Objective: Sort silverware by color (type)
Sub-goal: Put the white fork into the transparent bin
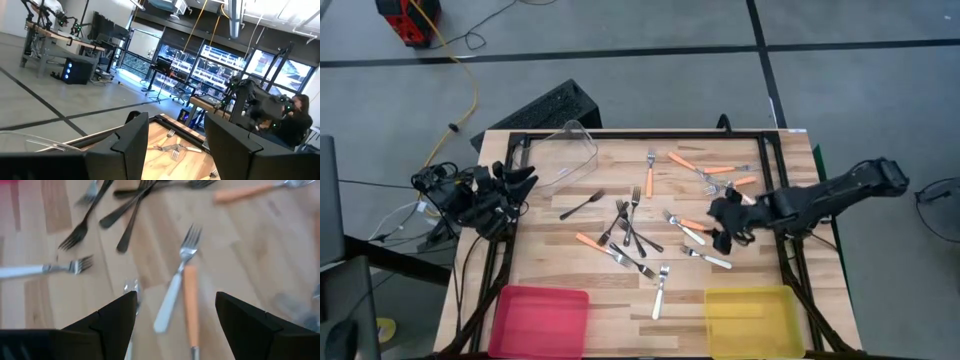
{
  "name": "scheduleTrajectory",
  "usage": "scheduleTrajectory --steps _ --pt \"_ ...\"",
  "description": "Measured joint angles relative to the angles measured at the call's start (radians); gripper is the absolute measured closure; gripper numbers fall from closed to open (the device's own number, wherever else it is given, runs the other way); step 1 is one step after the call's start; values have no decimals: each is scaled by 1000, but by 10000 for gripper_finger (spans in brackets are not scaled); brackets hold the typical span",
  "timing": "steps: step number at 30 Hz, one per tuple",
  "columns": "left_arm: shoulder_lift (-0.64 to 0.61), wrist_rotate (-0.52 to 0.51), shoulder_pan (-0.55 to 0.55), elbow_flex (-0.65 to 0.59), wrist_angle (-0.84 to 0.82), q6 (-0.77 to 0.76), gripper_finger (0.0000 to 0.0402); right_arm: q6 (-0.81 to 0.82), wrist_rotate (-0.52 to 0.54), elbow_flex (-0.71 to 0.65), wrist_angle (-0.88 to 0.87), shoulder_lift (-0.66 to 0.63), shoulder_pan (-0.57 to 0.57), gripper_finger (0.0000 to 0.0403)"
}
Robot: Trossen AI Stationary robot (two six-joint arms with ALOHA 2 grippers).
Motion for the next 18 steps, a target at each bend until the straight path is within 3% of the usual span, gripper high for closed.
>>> scheduleTrajectory --steps 10,18 --pt "0 5 0 0 -27 -19 223 129 -14 0 2 194 149 106" --pt "0 6 0 0 -56 -25 223 209 -54 0 6 330 181 106"
